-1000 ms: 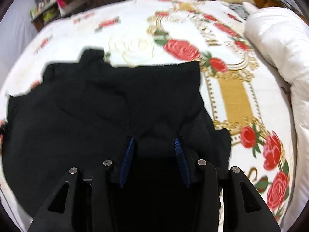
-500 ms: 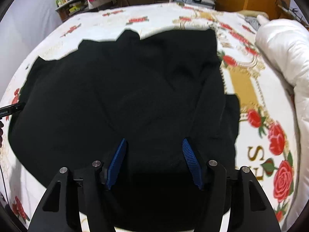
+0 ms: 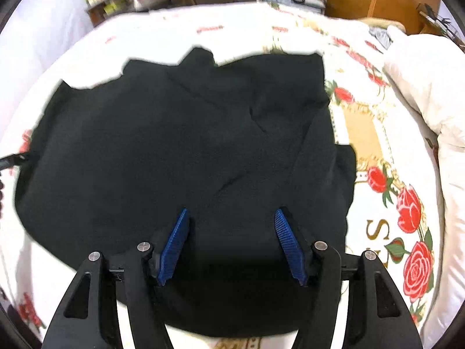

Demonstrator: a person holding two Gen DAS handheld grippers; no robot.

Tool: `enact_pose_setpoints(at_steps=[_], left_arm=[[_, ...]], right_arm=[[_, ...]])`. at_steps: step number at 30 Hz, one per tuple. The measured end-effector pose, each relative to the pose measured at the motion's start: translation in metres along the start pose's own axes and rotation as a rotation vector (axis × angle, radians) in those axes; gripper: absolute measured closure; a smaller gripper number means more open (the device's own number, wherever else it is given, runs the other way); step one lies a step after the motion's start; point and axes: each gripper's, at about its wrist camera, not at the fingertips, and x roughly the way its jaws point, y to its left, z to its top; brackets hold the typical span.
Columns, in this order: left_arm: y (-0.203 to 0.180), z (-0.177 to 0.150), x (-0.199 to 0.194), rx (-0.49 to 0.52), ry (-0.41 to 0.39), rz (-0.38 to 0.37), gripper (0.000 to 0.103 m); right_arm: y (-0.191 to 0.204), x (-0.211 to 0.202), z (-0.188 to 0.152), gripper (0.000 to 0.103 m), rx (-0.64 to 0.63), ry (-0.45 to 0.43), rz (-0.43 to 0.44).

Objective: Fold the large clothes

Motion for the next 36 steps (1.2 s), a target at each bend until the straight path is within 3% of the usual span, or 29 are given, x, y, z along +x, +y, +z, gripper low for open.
enact_pose_setpoints(at_steps=[4,6,8,11,15,17,20,23,25,30,32,36], left_arm=[[0.009,-0.016,-0.013,0.039,0.001,-0.021,0.01],[0.007,-0.021,-0.002,0.082,0.034,0.034,0.01],[0.009,-0.028,0.01,0.036,0.053,0.001,0.009],[0.011,-0.024,0.023,-0.032,0.076,-0.033,0.007],[0.002,-0.016,0.018,0.048,0.075,-0.011,0.008],[-0.001,-0.014,0.014,0.083,0.08,-0.018,0.007],[0.002,-0.005,0.028,0.05,0.154,-0.081,0.006],[0.004,0.002,0.041,0.012,0.19,-0.11,0.002],[0.002,0.003,0.051,0.013,0.223,-0.114,0.0],[-0.005,-0.003,0.058,0.031,0.221,-0.108,0.0],[-0.006,-0.004,0.06,0.036,0.223,-0.114,0.0],[-0.007,-0.006,0.065,0.041,0.241,-0.133,0.0]], right_arm=[[-0.016,-0.021,-0.021,0.04,0.032,-0.014,-0.02],[-0.018,-0.004,-0.037,0.04,-0.006,0.039,-0.047],[-0.019,0.007,-0.047,0.039,-0.015,0.039,-0.057],[-0.017,0.012,-0.044,0.035,-0.002,0.033,-0.064],[-0.024,-0.004,-0.035,0.034,-0.028,0.035,-0.04],[-0.035,-0.022,-0.034,0.024,0.001,-0.026,-0.025],[-0.067,-0.033,-0.027,0.023,0.091,-0.07,0.034],[-0.1,-0.017,-0.019,0.023,0.174,-0.035,0.106],[-0.115,0.008,-0.016,0.023,0.241,0.034,0.189],[-0.122,0.044,-0.018,0.019,0.326,0.058,0.365],[-0.119,0.056,-0.017,0.007,0.318,0.074,0.372],[-0.12,0.08,-0.019,0.006,0.344,0.11,0.445]])
